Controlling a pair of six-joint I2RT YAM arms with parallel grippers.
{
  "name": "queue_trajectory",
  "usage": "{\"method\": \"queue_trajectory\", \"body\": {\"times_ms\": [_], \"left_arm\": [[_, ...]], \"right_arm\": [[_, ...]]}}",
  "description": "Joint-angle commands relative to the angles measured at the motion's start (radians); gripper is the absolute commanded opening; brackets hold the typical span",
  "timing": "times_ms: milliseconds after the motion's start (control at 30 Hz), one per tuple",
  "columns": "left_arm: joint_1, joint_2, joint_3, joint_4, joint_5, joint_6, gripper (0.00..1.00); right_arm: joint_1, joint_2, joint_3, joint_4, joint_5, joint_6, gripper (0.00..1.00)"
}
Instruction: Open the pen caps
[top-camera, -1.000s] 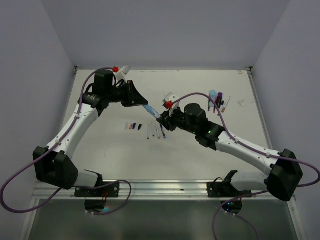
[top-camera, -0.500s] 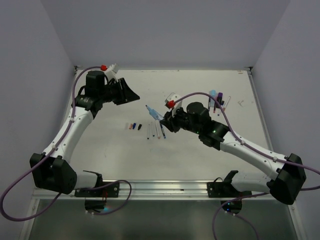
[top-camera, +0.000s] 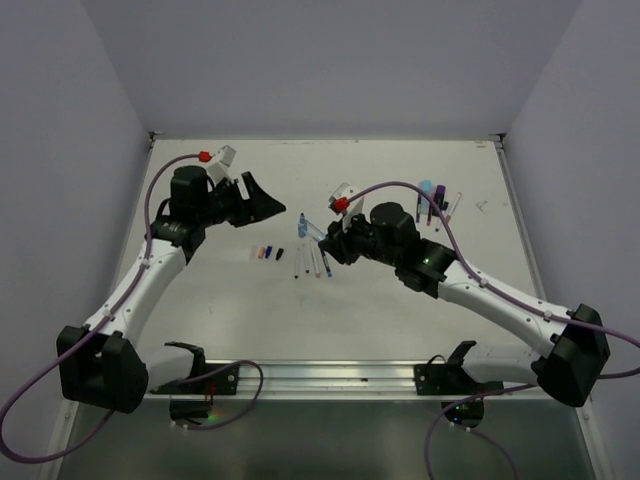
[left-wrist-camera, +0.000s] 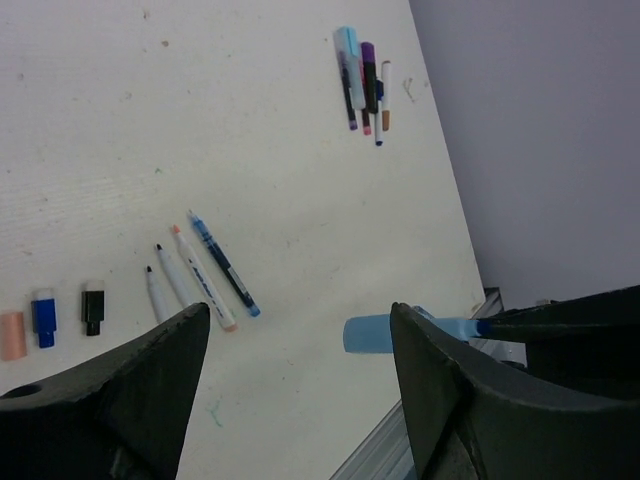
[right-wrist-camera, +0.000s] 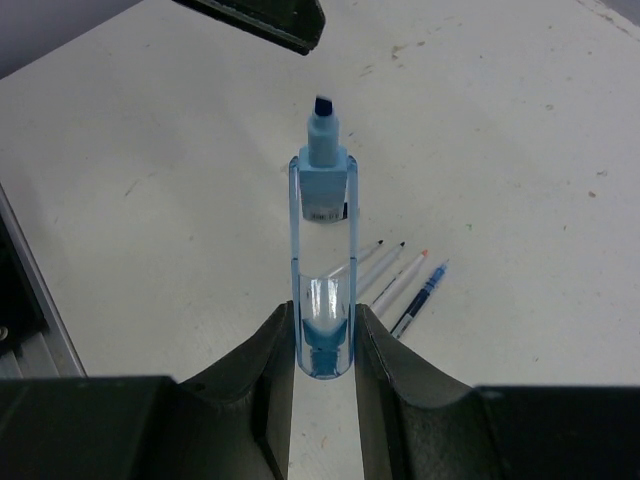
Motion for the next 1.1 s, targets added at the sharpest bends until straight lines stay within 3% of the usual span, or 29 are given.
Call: {"method": "queue_trajectory", "body": {"times_ms": [0, 167, 400, 533, 800, 1067], "left_arm": [[0.0, -0.105, -0.056, 0.176, 0.033, -0.069, 0.76], [-0.012, -0.201, -0.132, 0.277, -0.007, -0.027, 0.76], [-0.185, -0.266, -0.196, 0.318, -0.193, 0.035, 0.77], [-0.235, -0.249, -0.248, 0.392, -0.235, -0.011, 0.77], [-0.302, -0.215, -0.242, 0.392, -0.315, 0.006, 0.77], [-0.331, -0.174, -0.245, 0.424, -0.346, -0.03, 0.7]], "right_arm": [[-0.003, 0.011, 0.039, 0.054, 0.023, 0.031, 0.01], [-0.004, 0.023, 0.044, 0.063, 0.016, 0.046, 0.01], [-0.003, 0.028, 0.052, 0.074, 0.024, 0.065, 0.01], [-0.004, 0.034, 0.053, 0.101, 0.021, 0.071, 0.01], [-0.003, 0.032, 0.053, 0.111, 0.029, 0.076, 0.02], [-0.003, 0.028, 0.041, 0.132, 0.029, 0.082, 0.02]]}}
